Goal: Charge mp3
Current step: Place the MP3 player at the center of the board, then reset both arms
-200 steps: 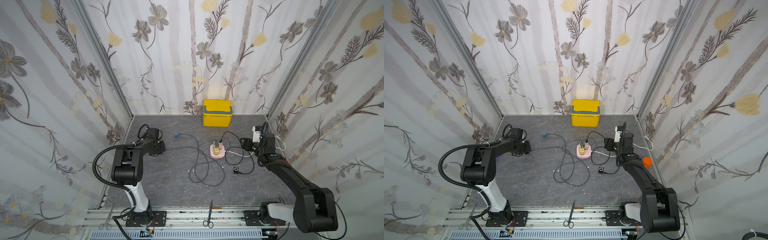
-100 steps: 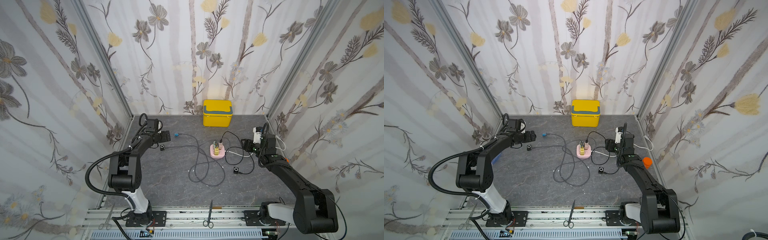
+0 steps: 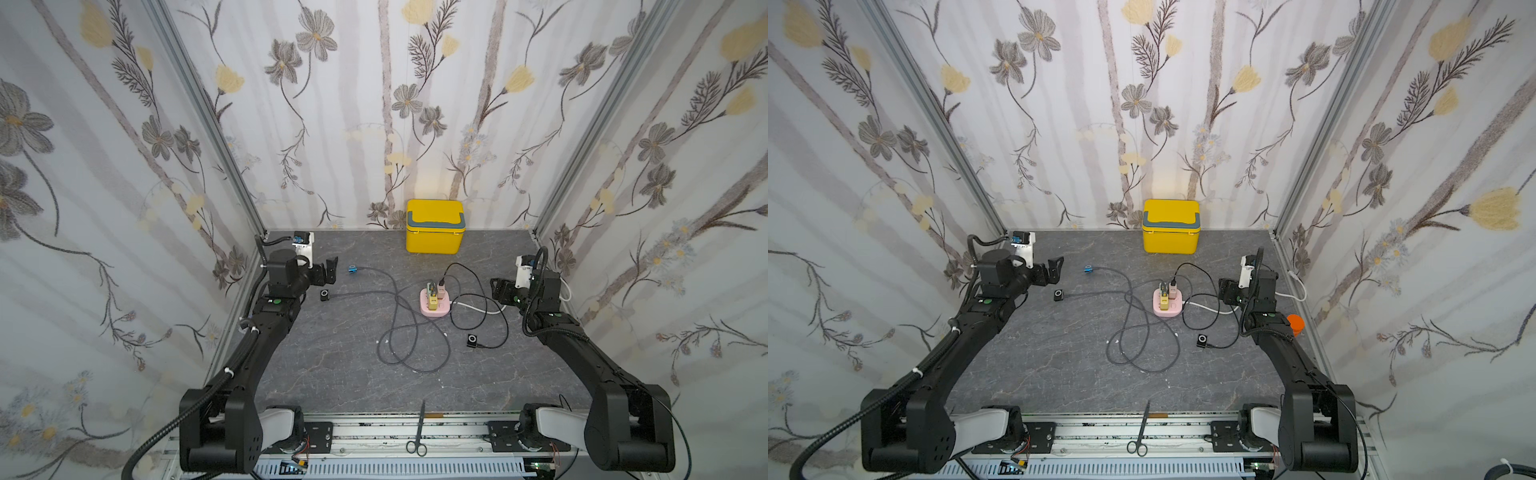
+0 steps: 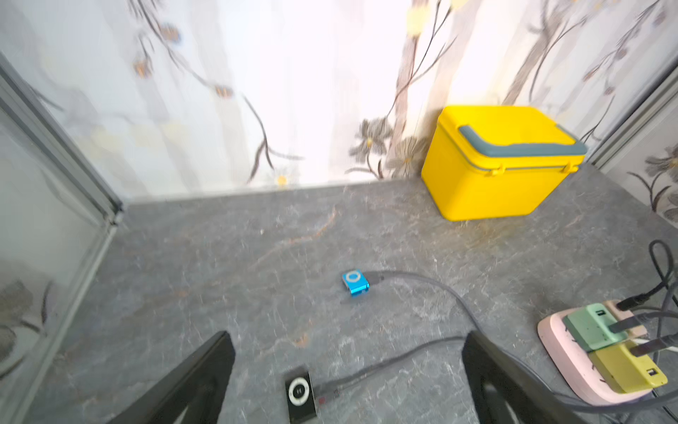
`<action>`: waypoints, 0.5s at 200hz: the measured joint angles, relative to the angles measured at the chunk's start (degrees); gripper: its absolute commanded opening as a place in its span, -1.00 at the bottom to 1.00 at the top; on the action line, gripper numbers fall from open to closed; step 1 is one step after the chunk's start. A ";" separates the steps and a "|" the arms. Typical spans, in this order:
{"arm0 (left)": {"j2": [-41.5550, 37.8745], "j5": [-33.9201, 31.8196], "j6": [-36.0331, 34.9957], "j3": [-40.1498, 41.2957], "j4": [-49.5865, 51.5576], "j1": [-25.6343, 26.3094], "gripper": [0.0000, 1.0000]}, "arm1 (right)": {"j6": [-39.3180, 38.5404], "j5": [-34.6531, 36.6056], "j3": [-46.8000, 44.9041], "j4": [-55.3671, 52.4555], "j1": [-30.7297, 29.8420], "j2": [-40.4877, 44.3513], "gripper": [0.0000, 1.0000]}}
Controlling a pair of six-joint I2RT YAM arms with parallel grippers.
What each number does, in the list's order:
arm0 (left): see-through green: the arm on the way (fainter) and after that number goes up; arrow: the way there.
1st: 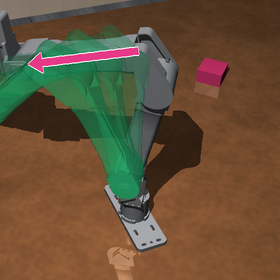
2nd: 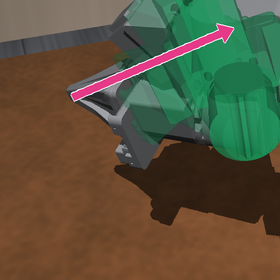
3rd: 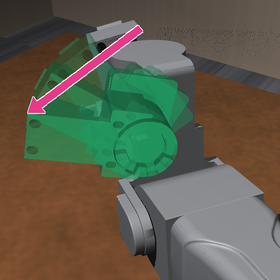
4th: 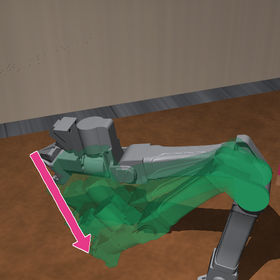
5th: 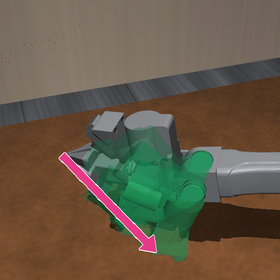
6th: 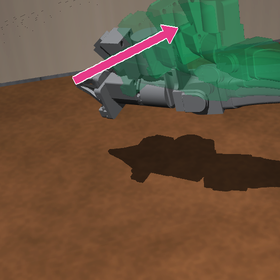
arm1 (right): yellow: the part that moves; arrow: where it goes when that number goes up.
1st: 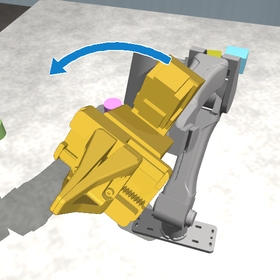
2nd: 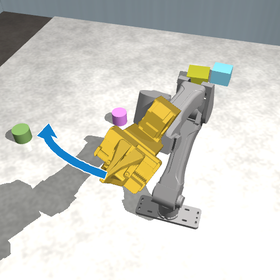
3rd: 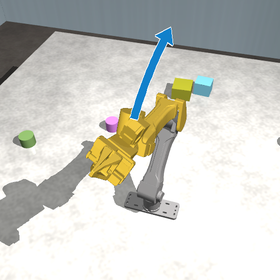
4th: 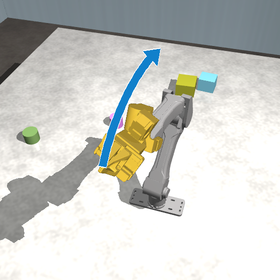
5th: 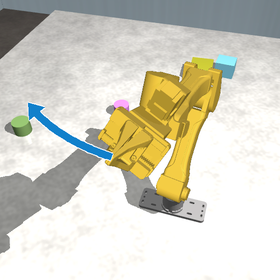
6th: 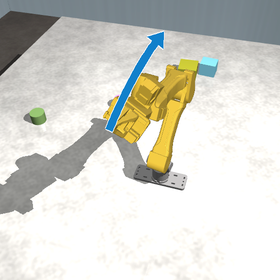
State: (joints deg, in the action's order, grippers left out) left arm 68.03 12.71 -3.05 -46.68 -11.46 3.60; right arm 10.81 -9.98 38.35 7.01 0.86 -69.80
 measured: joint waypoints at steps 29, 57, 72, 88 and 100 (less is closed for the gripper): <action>-5.25 -0.20 0.09 8.55 -11.08 -0.68 1.00 | -0.85 -0.13 -2.71 3.28 1.01 1.29 1.00; -7.63 -2.67 4.44 20.17 -22.49 -4.66 1.00 | -0.96 0.11 -6.16 7.10 1.81 3.72 1.00; -7.74 -4.04 8.61 26.12 -28.39 -8.63 1.00 | -1.27 0.92 -8.66 10.08 2.19 5.49 1.00; -7.26 -5.42 11.82 28.96 -32.24 -11.72 1.00 | -1.81 1.25 -11.06 12.48 2.67 6.95 1.00; -6.64 -5.38 12.48 29.77 -34.60 -12.55 1.00 | -2.23 1.55 -12.76 14.45 3.06 7.74 1.00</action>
State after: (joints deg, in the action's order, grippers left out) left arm 61.39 7.33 9.43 -16.91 -46.06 -8.95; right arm 8.58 -8.43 25.58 21.45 3.92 -62.06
